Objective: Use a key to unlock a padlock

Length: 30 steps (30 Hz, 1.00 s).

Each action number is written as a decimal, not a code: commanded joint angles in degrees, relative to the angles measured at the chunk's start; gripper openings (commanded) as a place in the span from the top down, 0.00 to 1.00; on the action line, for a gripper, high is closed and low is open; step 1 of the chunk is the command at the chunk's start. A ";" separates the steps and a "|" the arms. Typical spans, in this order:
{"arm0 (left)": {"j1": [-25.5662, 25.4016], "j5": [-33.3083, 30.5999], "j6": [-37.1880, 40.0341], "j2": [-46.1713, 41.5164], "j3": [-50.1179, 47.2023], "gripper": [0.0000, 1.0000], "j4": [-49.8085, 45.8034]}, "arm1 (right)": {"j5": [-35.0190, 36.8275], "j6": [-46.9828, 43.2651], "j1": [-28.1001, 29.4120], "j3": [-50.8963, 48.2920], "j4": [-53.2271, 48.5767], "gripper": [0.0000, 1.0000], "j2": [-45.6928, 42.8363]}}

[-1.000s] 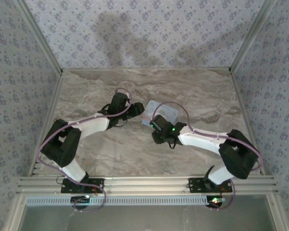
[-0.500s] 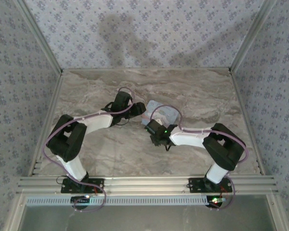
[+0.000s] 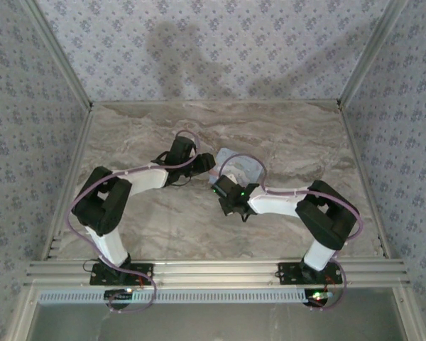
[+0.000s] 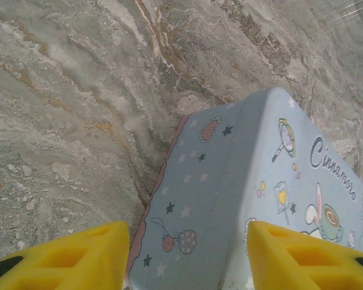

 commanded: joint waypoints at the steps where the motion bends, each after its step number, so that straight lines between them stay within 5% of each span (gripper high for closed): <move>1: 0.35 0.43 1.04 1.18 2.41 0.46 0.00 | 1.33 -3.54 -0.11 -1.40 -2.10 1.00 -0.48; 10: 0.34 1.68 0.95 3.77 4.16 0.46 0.15 | 0.30 -13.33 -0.45 -5.05 3.50 1.00 -7.32; 23: -0.20 3.82 -0.82 4.92 3.81 0.46 2.28 | -2.29 -16.51 -1.87 -1.02 3.06 1.00 -5.50; 26: -0.20 3.70 -0.97 4.82 3.87 0.46 2.53 | -1.74 -12.96 -2.16 -2.49 1.92 0.67 -7.18; 30: -0.18 3.96 -1.00 5.25 4.52 0.46 2.41 | -0.57 -10.33 -1.92 -2.79 1.11 0.58 -5.70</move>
